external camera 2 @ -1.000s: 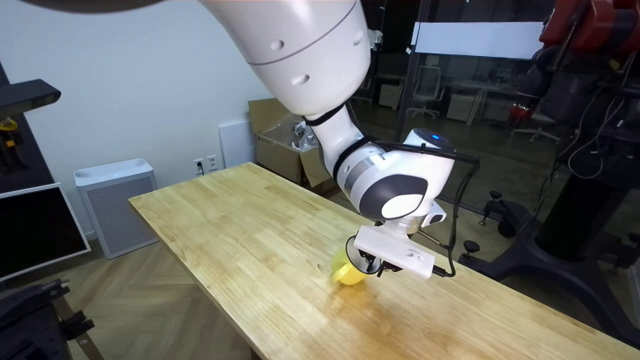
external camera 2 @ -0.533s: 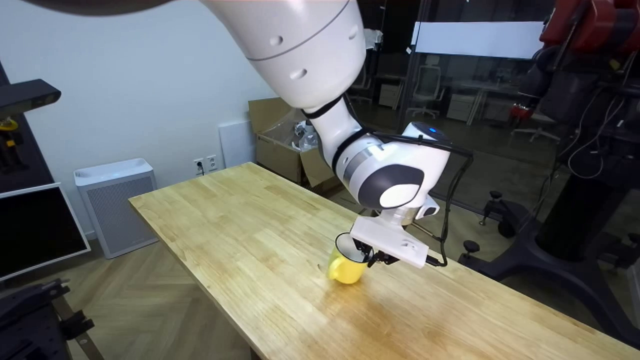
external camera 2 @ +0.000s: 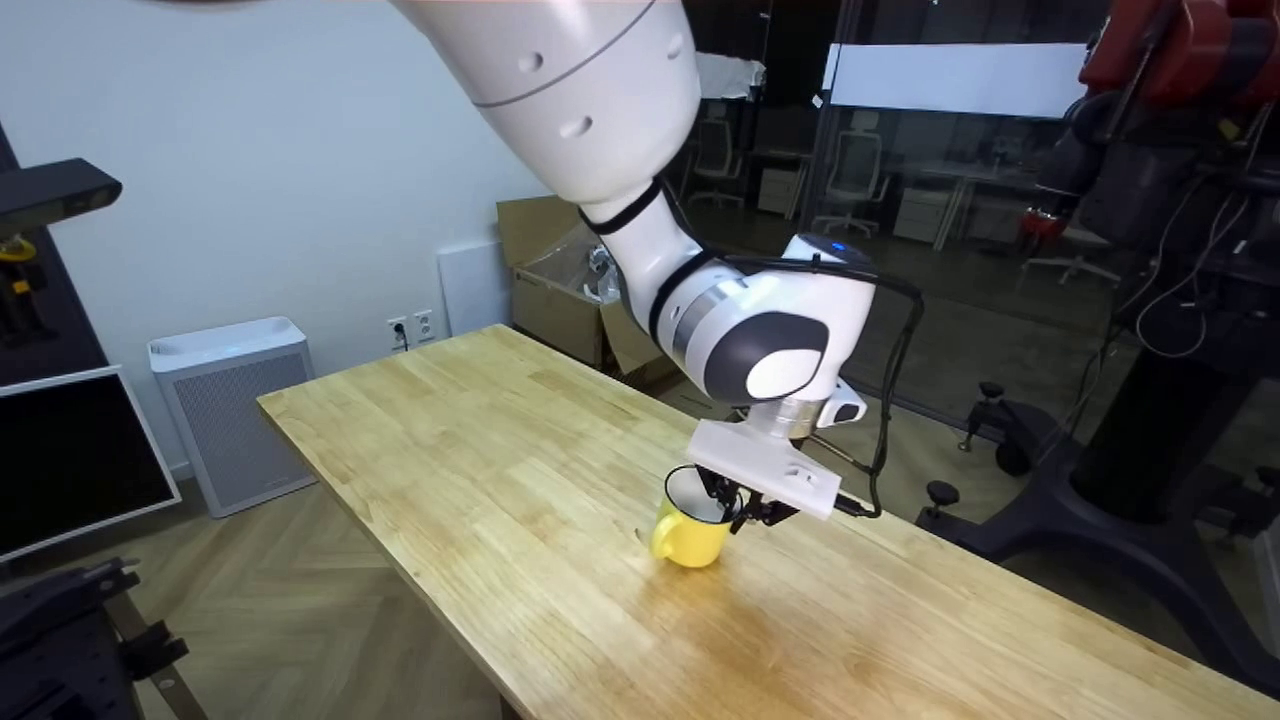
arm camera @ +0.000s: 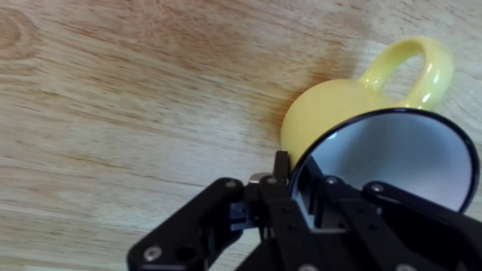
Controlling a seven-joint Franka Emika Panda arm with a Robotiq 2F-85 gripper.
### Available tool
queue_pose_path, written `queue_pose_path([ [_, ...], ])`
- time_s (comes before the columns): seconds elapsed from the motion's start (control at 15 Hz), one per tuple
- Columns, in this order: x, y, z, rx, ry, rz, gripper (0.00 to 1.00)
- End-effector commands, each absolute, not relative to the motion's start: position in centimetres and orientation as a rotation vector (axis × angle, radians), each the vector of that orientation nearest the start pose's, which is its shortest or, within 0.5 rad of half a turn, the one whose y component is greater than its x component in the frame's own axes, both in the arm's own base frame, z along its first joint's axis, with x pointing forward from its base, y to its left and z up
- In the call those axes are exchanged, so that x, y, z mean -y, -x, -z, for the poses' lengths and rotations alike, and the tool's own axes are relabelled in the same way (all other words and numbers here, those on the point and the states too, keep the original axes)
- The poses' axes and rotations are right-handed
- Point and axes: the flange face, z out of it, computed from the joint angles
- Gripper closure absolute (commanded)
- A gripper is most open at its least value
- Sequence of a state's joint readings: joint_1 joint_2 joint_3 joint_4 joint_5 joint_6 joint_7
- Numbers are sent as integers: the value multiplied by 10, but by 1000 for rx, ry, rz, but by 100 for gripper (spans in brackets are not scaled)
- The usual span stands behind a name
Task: Move the mug forward
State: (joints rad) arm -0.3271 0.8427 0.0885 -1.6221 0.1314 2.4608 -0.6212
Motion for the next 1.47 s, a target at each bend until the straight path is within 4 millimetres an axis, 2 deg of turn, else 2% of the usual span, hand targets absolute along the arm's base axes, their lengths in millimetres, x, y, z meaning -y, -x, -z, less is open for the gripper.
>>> queue_pose_path([
  [0.0, 146, -638, -108, 266, 3038, -56, 97],
  [0.2, 126, -625, -109, 191, 3091, -111, 97],
  [0.4, 98, -611, -110, 129, 3104, -192, 97],
  [0.73, 55, -586, -96, 64, 3072, -351, 97],
  [1.07, 38, -579, -98, 70, 3087, -379, 97],
  [1.4, 34, -578, -98, 78, 3088, -379, 97],
])
